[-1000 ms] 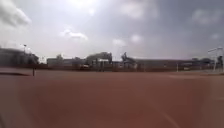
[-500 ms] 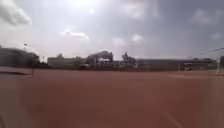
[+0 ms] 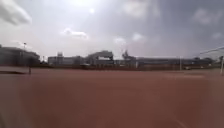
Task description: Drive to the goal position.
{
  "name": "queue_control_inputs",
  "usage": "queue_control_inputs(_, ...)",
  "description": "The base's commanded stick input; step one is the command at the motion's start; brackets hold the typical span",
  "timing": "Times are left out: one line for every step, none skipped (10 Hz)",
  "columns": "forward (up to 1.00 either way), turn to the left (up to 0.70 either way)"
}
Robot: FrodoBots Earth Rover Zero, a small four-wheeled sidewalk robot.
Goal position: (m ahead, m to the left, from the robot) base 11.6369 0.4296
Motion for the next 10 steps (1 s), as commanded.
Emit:
queue_control_inputs(0.7, 0.0)
queue_control_inputs(0.7, 0.0)
queue_control_inputs(0.7, 0.0)
queue_control_inputs(0.7, 0.0)
queue_control_inputs(0.7, 0.0)
queue_control_inputs(0.7, 0.0)
queue_control_inputs(0.7, 0.0)
queue_control_inputs(0.7, 0.0)
queue_control_inputs(0.7, 0.0)
queue_control_inputs(0.7, 0.0)
